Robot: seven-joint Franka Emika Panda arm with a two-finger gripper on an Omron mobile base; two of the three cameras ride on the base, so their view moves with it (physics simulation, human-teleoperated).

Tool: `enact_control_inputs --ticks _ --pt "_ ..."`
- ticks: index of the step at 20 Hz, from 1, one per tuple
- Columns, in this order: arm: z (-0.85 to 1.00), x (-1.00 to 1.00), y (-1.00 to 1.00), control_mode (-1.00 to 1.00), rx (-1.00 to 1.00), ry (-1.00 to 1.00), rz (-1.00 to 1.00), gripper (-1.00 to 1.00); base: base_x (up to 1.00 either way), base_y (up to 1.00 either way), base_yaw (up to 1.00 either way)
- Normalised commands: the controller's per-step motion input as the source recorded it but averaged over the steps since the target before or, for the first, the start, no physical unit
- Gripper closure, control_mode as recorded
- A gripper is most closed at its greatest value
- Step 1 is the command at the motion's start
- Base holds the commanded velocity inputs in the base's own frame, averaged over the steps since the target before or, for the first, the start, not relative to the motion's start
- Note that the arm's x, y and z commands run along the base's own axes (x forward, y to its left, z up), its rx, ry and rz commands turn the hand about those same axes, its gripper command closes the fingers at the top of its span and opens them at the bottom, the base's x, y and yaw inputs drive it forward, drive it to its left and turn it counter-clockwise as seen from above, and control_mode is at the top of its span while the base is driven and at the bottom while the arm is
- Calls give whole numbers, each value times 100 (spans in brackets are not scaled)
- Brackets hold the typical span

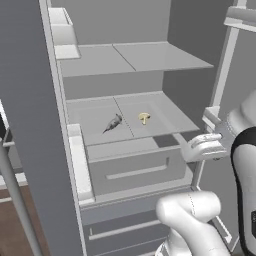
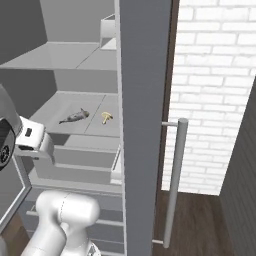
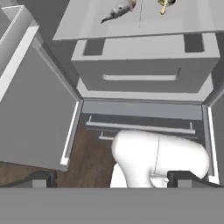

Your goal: Place one mushroom and one fish in each tupperware on the nearby counter, to pack two identical lunches.

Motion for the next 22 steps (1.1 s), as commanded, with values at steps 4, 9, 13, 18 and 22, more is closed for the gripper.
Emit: enact_control_inputs --ticks 4,9,13,18,22 --pt "0 98 60 -100 40 0 -22 -100 0 0 0" --pt "-1 98 54 -100 22 0 -23 -100 0 0 0" --pt "-5 59 33 -100 -1 0 -14 -100 0 0 0" --pt "-9 53 9 -100 -5 1 -9 -100 0 0 0" --pt "-23 85 0 -100 -1 10 0 -100 0 0 0"
